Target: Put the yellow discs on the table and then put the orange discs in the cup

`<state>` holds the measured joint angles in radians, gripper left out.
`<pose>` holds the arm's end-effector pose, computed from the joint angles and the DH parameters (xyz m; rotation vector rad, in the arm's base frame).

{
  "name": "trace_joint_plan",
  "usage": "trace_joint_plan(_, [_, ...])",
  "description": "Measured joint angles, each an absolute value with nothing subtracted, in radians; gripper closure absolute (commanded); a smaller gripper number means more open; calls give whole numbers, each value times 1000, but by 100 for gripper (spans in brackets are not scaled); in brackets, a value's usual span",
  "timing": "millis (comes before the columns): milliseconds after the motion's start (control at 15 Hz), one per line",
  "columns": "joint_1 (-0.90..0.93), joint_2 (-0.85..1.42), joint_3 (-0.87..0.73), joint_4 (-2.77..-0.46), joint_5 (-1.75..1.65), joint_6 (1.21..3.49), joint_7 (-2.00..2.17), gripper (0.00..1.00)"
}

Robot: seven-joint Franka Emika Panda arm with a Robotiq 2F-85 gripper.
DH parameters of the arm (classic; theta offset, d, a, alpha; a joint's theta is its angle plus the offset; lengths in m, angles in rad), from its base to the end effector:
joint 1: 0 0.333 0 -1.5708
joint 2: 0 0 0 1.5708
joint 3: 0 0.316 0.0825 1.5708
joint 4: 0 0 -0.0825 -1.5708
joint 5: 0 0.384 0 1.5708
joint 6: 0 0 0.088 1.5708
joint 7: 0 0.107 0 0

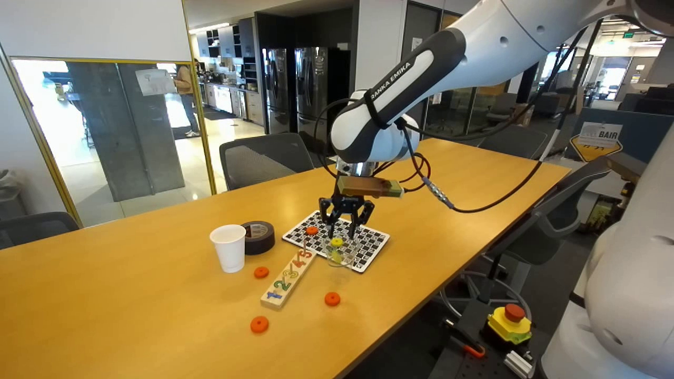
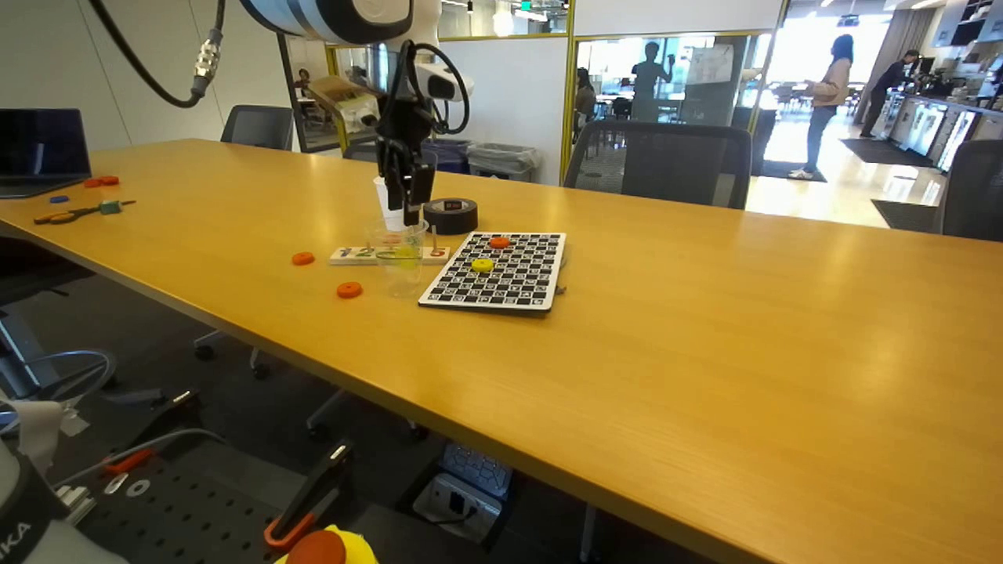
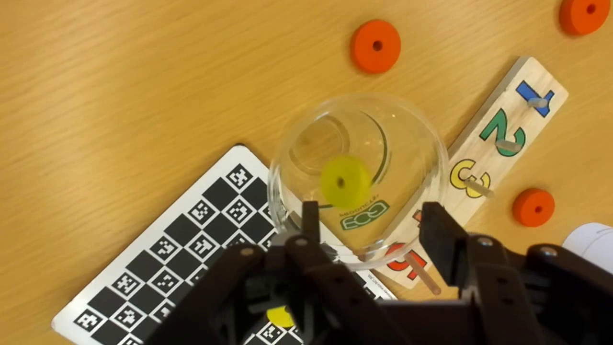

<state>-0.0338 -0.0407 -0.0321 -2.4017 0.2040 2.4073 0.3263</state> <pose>0.4904 -0.0311 0.3346 -2.8864 0.8000 -0.0409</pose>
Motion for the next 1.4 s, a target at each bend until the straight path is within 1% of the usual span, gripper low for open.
trace_joint_plan(67, [-37,-37,-35,-2395,204,2407,326,4])
trace_joint_plan(133, [-41,-33,-37,-2387,204,2407,326,0])
trace_joint_plan(667, [-62,-5,-60,-2304,182,2423,349,0])
trace_joint_plan(1133, [-51,236,-85,-2172,-7,2470,567,0])
trace_joint_plan(1400, [-24,348,-113,-2103,-26,2470,612,0])
